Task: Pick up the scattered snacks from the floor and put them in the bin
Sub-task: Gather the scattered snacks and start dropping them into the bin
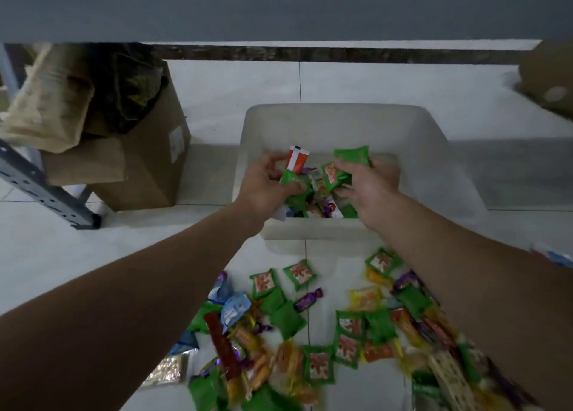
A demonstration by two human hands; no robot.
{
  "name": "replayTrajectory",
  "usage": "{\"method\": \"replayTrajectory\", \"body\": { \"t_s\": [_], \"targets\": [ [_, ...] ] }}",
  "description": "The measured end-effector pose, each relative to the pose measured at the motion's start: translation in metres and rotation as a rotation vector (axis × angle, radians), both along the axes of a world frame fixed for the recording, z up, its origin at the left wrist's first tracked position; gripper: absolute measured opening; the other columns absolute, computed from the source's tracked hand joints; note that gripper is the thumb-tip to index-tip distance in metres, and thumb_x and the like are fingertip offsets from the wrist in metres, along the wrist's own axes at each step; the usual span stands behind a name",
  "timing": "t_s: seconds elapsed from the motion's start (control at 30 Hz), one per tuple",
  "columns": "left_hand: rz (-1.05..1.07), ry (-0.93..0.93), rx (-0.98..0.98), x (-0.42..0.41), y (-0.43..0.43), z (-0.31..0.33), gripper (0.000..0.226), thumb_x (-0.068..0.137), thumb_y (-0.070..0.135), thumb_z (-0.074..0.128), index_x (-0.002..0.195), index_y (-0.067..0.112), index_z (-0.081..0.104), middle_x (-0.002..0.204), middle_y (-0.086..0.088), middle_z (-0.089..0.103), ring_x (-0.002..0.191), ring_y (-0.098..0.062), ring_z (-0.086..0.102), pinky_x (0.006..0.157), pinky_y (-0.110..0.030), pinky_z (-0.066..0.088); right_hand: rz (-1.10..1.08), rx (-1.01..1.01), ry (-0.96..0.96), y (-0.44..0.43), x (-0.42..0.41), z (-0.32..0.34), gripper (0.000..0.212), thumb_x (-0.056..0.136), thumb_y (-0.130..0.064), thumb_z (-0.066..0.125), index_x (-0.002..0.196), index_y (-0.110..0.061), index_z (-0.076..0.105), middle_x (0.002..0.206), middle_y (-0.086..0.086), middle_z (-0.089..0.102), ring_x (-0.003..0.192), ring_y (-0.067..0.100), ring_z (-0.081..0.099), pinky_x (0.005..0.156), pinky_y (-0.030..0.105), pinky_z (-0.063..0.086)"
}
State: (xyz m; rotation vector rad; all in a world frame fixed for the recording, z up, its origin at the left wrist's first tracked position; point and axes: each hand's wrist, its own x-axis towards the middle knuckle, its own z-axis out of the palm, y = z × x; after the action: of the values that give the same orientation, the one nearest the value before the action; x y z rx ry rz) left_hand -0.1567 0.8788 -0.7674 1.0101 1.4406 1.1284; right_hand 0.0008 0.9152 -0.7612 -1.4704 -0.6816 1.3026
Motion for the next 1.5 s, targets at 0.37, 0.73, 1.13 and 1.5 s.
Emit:
{"method": "replayTrajectory", "body": {
  "t_s": [0.37,0.73,1.13,1.5],
  "targets": [
    [0.009,0.057,-0.084,0.045,0.080,-0.050,0.058,0.072,0.000,0.079,0.122,0.017,0.054,0.098,-0.006,0.064,0.089,-0.019,0.065,0.076,-0.028,0.058,-0.047,-0.088,-0.017,0.048,0.040,-0.037,0.015,0.070,-0.009,0.082,0.079,-0.007,0.070,0.079,0.011,0.074,0.075,0.028,0.073,0.069,0.044,0.061],
    [-0.070,0.227,-0.054,0.047,0.080,-0.070,0.033,0.080,0.008,0.073,0.105,0.024,0.059,0.097,-0.004,0.063,0.090,-0.021,0.062,0.079,-0.033,0.055,-0.094,-0.124,-0.028,0.050,0.049,-0.039,0.015,0.075,-0.007,0.080,0.085,-0.004,0.069,0.078,0.007,0.071,0.059,0.013,0.067,0.046,0.020,0.051],
    [-0.001,0.103,-0.002,0.037,0.023,-0.013,0.040,0.083,0.016,0.071,0.120,0.020,0.059,0.120,-0.002,0.059,0.104,-0.019,0.062,0.094,-0.037,0.051,0.114,0.086,-0.409,-0.009,0.031,-0.015,0.055,0.083,-0.034,0.073,0.133,-0.021,0.054,0.131,-0.004,0.056,0.116,0.009,0.053,0.098,0.026,0.044],
    [0.078,0.026,-0.072,0.041,-0.112,0.194,0.038,0.087,0.016,0.068,0.124,0.021,0.059,0.122,0.009,0.057,0.099,0.003,0.057,0.074,-0.008,0.044,0.090,0.053,-0.442,-0.156,0.071,0.200,0.050,0.086,-0.038,0.069,0.133,-0.031,0.053,0.137,-0.005,0.051,0.124,0.005,0.047,0.102,0.027,0.042]
  ]
}}
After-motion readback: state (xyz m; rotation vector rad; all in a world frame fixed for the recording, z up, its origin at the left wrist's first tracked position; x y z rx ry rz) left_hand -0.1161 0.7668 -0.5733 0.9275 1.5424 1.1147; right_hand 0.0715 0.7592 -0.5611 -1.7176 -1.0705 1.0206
